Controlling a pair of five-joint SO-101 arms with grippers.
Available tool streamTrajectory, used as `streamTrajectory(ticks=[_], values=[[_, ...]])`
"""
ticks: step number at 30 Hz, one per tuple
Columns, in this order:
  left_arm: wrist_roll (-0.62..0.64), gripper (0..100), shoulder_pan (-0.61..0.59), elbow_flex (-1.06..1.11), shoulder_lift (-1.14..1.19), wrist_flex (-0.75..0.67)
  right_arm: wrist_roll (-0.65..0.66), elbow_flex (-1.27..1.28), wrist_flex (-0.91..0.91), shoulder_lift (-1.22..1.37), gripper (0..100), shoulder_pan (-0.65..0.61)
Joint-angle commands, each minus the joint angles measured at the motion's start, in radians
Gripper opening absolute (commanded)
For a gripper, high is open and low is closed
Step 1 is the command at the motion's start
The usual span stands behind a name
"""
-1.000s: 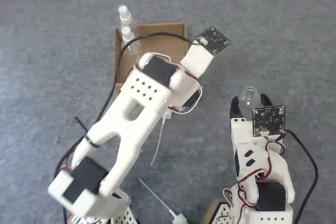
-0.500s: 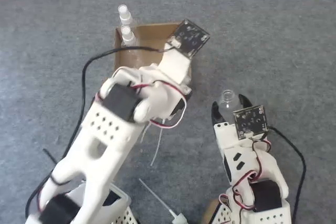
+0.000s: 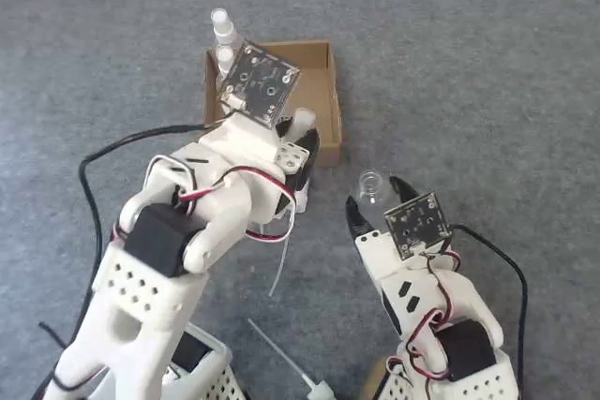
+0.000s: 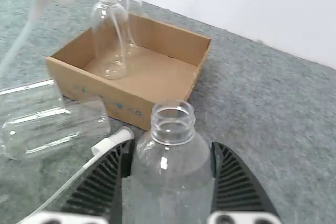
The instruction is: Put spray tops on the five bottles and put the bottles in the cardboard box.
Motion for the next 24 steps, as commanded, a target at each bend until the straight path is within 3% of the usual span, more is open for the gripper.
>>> streamTrajectory(ticks=[1,14,24], values=[[0.017,1,-0.003,0.022,-0.103,-0.052,0.011,0.014,-0.041,-0.015,7.9,-0.044],[0.017,1,-0.006,0.189,-0.405,-0.158,0.009,0.1,-0.176,-0.015,7.6,-0.073],[0.11,1,-0.163,0.26,-0.614,-0.21,0.002,0.143,-0.177,-0.015,7.7,-0.22]])
